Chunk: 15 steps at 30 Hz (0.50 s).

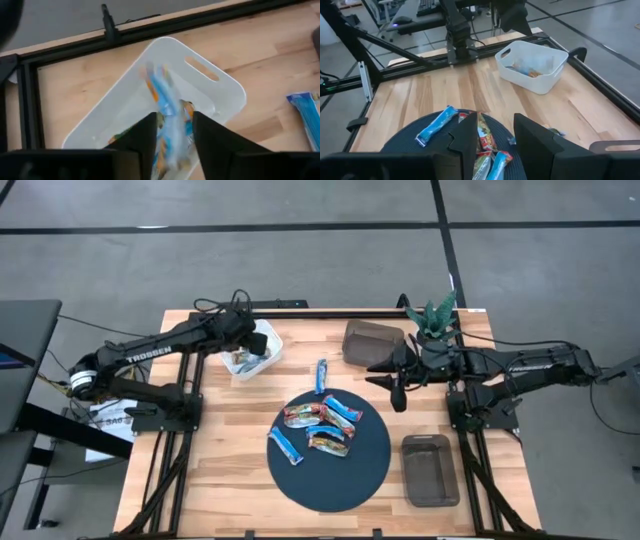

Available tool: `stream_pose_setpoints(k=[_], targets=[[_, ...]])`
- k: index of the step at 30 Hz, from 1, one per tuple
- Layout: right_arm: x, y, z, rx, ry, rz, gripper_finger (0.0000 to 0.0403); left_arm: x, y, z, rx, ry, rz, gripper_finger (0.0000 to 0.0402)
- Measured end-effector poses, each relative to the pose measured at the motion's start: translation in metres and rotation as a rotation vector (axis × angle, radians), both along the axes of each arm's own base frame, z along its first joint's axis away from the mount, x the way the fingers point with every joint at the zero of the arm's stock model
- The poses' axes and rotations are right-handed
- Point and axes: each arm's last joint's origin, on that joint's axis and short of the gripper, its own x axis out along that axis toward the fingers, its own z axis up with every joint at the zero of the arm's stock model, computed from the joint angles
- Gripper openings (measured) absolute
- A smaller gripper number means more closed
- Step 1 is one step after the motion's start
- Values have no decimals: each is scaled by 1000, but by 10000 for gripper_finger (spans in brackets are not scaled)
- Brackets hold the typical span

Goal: Pick and place Granola Bars by type
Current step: Put the orange granola bar into the white bin

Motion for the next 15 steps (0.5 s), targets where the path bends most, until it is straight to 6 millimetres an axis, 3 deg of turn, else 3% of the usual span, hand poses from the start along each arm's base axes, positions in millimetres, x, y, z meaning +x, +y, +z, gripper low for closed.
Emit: stream_pose_setpoints(k=[7,11,15], targets=[[0,-1,0,1,0,-4,119,4,3,2,5,-29,-86,163],[0,-1,-1,10,11,5,119,22,-10,8,-45,-171,-359,156],[-1,1,-2,11,17,13,119,40,-37,14,-69,-261,-604,140]])
